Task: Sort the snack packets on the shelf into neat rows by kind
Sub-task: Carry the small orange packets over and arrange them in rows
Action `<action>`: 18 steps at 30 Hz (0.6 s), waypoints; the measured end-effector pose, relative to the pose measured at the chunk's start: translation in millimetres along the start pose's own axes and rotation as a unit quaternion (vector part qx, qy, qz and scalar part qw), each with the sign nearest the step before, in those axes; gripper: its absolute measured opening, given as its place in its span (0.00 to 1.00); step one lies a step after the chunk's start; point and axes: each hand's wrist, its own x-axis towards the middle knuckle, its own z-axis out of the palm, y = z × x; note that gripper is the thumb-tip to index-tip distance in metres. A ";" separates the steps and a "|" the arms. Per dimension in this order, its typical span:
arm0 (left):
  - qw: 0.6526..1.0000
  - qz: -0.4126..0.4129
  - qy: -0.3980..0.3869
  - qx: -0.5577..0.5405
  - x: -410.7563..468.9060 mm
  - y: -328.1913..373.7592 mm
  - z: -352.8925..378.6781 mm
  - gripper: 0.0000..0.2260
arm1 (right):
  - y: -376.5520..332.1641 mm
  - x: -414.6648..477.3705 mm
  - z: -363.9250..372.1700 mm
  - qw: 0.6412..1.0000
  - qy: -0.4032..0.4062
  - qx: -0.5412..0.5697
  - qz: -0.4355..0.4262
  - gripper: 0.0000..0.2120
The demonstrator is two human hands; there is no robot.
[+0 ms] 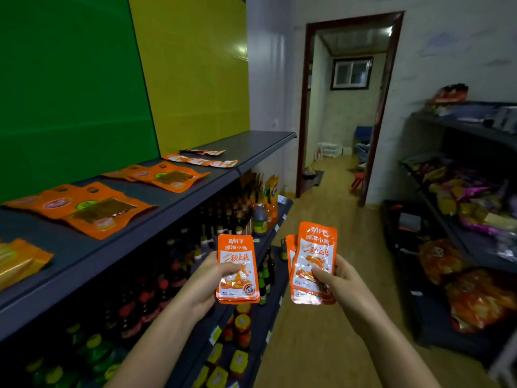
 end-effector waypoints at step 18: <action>1.000 0.000 -0.010 0.002 280.6 42.9 79.6 0.10 | -8.7 294.1 -77.4 0.999 0.016 0.027 0.016 0.09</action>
